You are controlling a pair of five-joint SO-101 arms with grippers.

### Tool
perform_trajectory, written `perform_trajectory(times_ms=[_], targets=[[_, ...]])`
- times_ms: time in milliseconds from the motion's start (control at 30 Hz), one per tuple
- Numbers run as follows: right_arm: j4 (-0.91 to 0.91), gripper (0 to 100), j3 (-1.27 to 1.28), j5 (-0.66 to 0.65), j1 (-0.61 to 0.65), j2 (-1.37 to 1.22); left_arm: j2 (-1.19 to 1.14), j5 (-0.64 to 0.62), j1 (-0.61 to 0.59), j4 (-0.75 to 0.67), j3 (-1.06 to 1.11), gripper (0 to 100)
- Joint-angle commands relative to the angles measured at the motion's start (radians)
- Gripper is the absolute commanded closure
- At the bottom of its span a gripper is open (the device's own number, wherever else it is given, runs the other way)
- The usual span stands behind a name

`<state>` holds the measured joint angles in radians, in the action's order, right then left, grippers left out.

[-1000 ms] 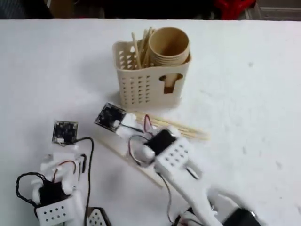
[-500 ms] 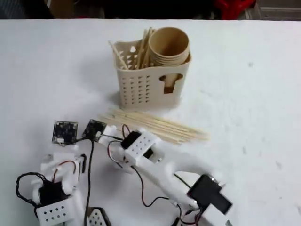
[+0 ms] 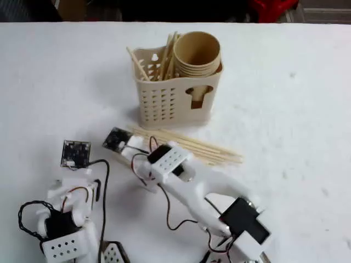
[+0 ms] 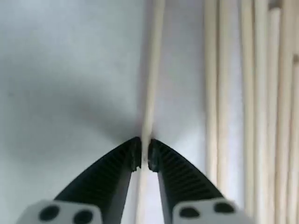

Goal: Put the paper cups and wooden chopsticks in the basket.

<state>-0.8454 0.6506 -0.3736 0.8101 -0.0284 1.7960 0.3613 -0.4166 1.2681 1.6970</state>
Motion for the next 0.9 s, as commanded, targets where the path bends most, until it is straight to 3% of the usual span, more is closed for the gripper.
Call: perform_trajectory(times_ms=[0, 300, 567, 700, 867], targets=[[-0.001, 98.2, -0.023, 0.002, -0.053, 0.058, 0.004, 0.005, -0.005, 0.002, -0.003, 78], [-0.151, 98.2, -0.020, 0.018, -0.117, 0.450, 0.004, 0.005, -0.005, 0.002, -0.003, 78], [-0.013, 98.2, -0.109, 0.060, -0.125, 0.794, 0.004, 0.005, -0.005, 0.002, -0.003, 78], [-0.007, 98.2, -0.311, 0.063, -0.140, 0.760, 0.004, 0.005, -0.005, 0.002, -0.003, 78], [0.008, 98.2, -0.578, 0.064, -0.153, 0.539, 0.004, 0.005, -0.005, 0.002, -0.003, 78]])
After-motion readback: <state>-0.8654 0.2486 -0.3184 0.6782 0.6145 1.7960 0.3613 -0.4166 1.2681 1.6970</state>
